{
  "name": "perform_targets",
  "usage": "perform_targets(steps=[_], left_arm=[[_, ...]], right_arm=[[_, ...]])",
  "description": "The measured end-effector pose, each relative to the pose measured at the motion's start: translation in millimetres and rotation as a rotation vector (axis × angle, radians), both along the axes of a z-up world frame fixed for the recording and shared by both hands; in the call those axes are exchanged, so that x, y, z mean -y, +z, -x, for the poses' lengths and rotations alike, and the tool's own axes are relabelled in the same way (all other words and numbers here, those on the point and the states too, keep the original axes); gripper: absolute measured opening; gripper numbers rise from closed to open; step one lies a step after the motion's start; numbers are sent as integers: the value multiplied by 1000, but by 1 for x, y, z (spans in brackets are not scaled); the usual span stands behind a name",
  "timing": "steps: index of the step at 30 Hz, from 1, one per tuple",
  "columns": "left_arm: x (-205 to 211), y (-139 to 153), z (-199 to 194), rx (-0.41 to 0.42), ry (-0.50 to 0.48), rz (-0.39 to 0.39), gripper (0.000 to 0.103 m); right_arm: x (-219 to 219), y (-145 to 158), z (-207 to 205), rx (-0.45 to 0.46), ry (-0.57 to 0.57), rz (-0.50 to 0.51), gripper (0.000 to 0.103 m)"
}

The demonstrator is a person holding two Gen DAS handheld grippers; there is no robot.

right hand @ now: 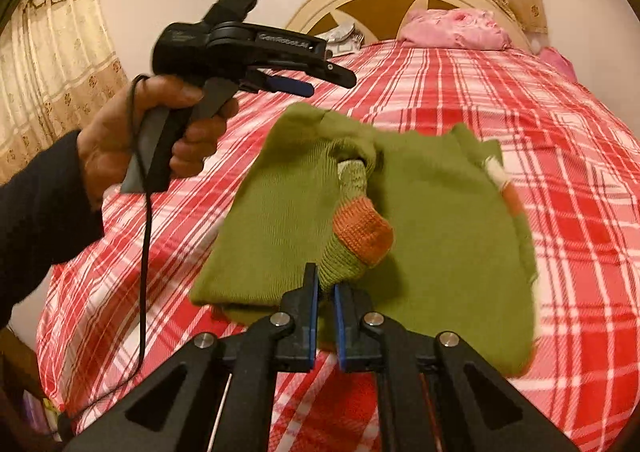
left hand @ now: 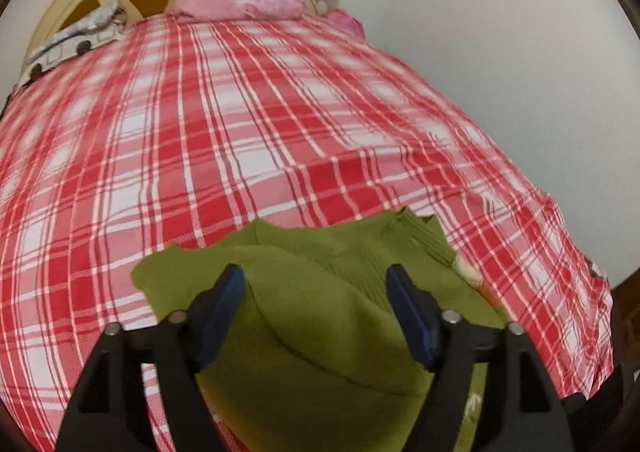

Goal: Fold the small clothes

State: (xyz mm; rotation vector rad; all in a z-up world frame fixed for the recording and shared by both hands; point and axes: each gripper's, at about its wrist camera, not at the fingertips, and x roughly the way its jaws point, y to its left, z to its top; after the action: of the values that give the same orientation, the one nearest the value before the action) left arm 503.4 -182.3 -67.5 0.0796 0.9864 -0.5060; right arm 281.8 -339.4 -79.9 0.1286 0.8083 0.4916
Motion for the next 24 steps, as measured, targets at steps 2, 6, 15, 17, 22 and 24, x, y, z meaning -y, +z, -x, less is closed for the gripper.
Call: perform_targets(steps=[2, 6, 15, 17, 22, 24], left_arm=[[5, -10, -6, 8, 5, -67, 85], [0, -27, -19, 23, 37, -138, 85], [-3, -54, -28, -56, 22, -103, 91], [-5, -57, -27, -61, 15, -95, 91], [-10, -58, -26, -57, 26, -28, 91], [-14, -54, -24, -48, 29, 5, 91]], right_arm=[[-3, -2, 3, -11, 13, -5, 6], [-3, -3, 11, -14, 27, -4, 6], [5, -7, 6, -33, 39, -56, 8], [10, -1, 6, -32, 34, -65, 39], [22, 21, -9, -13, 27, -135, 102], [20, 29, -26, -18, 31, -158, 102]])
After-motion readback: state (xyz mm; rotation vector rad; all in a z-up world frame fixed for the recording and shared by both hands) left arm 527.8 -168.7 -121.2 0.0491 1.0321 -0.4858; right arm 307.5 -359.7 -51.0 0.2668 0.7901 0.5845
